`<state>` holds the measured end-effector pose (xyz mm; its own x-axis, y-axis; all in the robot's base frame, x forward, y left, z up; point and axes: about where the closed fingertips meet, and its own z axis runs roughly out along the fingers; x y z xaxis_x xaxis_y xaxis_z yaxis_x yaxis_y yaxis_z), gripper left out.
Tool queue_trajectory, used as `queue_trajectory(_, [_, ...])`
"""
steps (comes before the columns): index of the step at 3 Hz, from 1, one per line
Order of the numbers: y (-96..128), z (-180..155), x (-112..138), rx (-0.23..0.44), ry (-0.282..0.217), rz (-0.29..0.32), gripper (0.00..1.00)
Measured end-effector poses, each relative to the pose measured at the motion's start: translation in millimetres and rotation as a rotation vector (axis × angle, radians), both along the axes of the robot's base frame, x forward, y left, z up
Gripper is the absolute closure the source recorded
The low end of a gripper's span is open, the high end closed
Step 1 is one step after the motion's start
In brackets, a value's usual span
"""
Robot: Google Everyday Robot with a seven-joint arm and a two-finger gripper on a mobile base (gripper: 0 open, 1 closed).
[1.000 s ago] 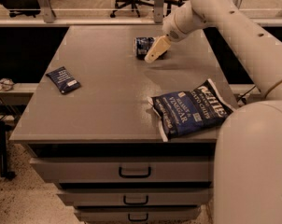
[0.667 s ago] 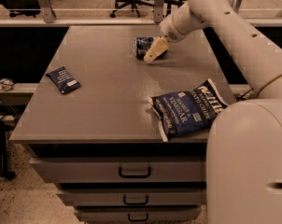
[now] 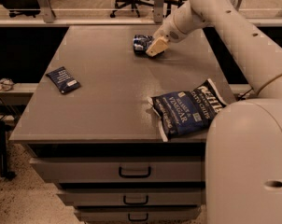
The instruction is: Pick pepsi can
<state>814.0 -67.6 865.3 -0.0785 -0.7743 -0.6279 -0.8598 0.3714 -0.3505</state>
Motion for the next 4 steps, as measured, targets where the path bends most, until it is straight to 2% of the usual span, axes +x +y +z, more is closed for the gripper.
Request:
queue_trajectory(1, [-0.4,10.2,-6.9,0.004,-0.014,0.008,0.85])
queue_trajectory(2, [1.8,28.9,-17.3,0.011,-0.048,0.027,1.00])
queue_trajectory(4, [1.9,93.9,-65.3,0.087,-0.154,0.095,1.00])
